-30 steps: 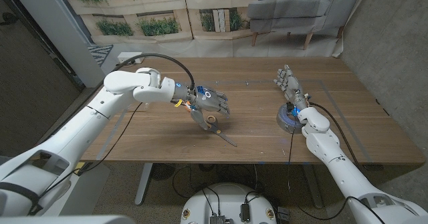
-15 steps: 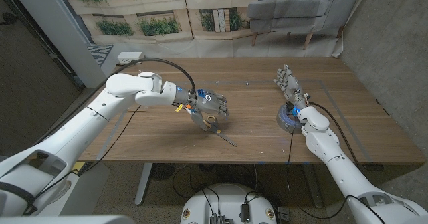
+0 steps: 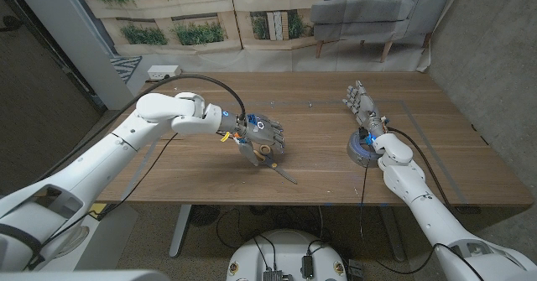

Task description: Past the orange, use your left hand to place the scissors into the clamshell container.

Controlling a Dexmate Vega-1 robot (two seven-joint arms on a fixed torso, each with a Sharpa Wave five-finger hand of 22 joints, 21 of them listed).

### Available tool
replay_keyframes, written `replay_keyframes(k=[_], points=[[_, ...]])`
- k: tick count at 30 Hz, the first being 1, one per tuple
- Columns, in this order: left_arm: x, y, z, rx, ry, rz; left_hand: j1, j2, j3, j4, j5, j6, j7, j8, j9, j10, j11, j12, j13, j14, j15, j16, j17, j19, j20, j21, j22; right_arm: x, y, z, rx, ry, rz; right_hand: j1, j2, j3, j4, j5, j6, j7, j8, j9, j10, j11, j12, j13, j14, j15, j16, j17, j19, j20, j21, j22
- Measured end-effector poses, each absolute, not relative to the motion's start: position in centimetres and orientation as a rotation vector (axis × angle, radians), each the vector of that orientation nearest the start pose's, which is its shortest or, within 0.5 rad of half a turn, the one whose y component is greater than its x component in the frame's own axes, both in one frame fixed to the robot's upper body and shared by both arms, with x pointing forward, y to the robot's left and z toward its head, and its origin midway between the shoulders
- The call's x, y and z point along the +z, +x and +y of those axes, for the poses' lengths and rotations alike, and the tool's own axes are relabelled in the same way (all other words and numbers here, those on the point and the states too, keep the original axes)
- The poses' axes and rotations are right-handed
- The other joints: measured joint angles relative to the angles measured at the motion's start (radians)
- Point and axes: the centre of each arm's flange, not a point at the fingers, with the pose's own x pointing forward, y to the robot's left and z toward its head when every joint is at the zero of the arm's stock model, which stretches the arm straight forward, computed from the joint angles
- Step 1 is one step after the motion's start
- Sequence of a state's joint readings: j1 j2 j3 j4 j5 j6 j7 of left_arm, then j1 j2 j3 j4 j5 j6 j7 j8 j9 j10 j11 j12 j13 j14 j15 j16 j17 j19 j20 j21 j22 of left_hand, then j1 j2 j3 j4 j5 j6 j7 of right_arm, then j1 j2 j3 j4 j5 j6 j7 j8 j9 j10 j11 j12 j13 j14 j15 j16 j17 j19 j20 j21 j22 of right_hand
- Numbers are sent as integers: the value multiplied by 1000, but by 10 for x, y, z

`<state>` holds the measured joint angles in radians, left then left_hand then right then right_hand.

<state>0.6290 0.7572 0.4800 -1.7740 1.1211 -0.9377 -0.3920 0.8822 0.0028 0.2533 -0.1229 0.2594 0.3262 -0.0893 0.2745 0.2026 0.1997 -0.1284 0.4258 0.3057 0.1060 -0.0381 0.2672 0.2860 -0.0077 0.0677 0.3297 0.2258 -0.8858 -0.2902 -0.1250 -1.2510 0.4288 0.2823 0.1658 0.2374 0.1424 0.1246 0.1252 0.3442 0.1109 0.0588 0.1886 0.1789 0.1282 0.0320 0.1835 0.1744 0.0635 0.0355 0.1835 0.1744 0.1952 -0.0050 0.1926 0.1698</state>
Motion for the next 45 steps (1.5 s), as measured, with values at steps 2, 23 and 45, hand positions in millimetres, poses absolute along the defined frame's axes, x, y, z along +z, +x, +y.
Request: replay_keyframes(k=[2,23,45], points=[[4,530,145,917,-3084,1431,0,0,-4,-4,0,0,0,0,0,0,0,0,3,1,1,8,3,0,0,3,0,-38,655,-290,188,63,-631,0,0,0,0,0,0,0,0,0,0,0,0,0,0,0,0,0,0,0,0,0],[-11,534,143,945,-3051,1433,19,19,-12,-12,0,41,-5,16,0,20,-13,30,17,20,-1,23,28,20,-5,20,5,-40,655,-290,185,65,-626,-4,-4,3,3,0,0,0,0,0,0,0,0,0,0,0,0,0,0,0,0,0],[-19,539,140,925,-3027,1472,26,66,-20,-4,-4,104,-3,39,0,53,-18,59,36,46,-1,44,60,39,-11,37,4,-41,654,-292,182,65,-623,-4,-4,3,3,-4,5,5,0,0,4,-4,0,0,0,0,0,0,0,0,0,0]])
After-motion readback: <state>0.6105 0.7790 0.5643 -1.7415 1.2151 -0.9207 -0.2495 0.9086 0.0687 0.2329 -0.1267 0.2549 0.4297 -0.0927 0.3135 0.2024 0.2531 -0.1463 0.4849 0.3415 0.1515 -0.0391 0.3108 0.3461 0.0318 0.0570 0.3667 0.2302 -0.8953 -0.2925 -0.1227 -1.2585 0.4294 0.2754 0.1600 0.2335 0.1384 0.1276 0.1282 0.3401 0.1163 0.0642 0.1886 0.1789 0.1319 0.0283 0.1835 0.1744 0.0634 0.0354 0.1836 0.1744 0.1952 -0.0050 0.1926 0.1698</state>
